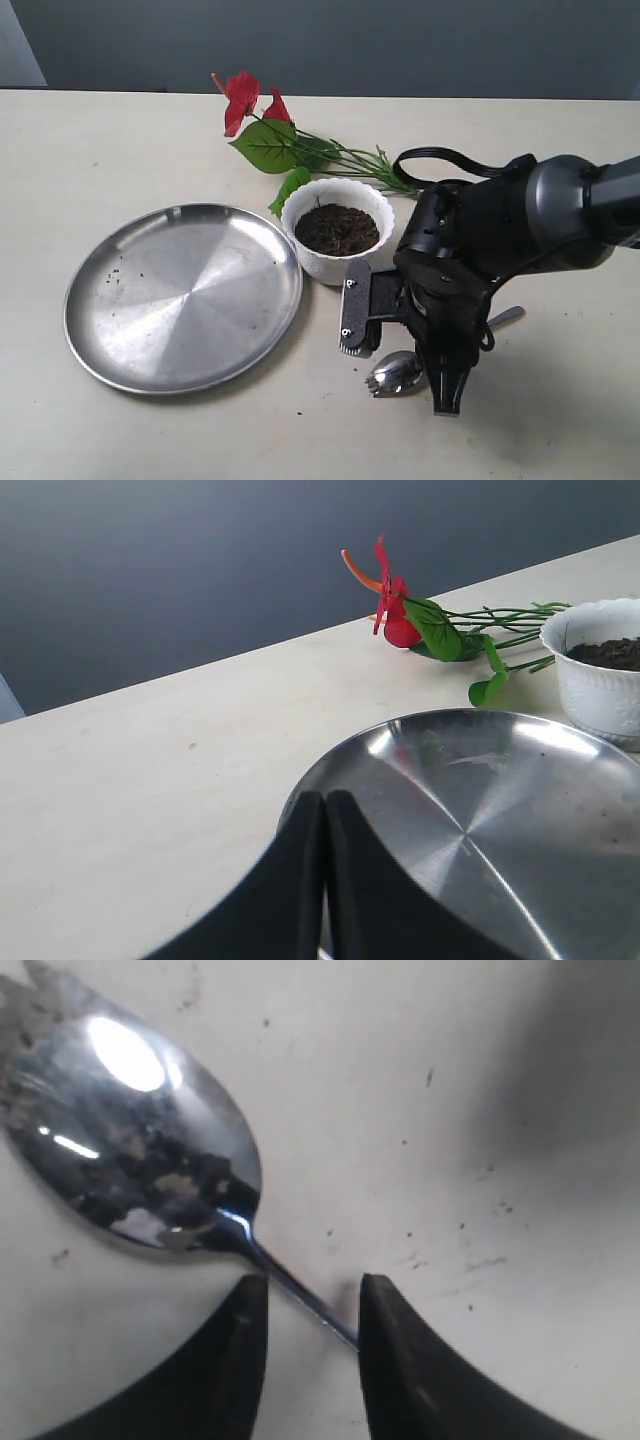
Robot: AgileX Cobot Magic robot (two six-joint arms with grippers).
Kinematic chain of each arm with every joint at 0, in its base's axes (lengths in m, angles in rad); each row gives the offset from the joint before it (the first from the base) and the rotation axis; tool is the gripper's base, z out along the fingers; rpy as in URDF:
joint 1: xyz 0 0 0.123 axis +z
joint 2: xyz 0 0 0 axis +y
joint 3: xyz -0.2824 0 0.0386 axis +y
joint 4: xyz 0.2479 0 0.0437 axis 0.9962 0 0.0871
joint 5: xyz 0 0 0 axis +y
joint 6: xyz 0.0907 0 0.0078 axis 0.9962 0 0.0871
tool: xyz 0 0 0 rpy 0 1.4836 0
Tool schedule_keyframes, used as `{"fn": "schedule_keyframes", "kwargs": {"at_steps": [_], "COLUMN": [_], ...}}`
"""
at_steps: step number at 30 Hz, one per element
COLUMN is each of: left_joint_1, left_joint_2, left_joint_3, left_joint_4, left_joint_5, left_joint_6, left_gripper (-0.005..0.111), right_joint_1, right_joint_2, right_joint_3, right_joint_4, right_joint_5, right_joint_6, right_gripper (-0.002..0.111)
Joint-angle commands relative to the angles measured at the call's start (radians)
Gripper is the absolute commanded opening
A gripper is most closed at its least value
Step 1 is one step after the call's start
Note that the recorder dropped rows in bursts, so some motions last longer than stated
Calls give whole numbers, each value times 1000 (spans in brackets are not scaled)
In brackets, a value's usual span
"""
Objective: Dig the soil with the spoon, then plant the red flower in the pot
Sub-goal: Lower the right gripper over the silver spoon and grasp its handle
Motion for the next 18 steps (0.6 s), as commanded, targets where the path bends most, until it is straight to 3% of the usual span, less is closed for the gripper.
{"fn": "schedule_keyframes", "kwargs": {"at_steps": [1,4,9,18], "left_joint_1": [-5,-5,-5,-5], "left_joint_2": [-1,-1,-1,-1], "left_joint_3": [-2,-2,-2,-2], "left_joint_4": [-8,-8,-8,-8], "left_joint_5": [-13,-13,-13,-13], "left_joint_6": [-2,-2,-2,-2], "left_gripper": [0,0,0,0], "right_joint_1": [0,0,0,0], "right_joint_2": [-1,-1,-1,109], "right_joint_3": [-2,-2,-2,-2], "right_joint_4": [-16,-27,-32,-29], "right_joint_5": [-4,-29,-46,-56], "right_joint_6": [-8,-8,-8,-8], "right_gripper": [31,33,48,47]}}
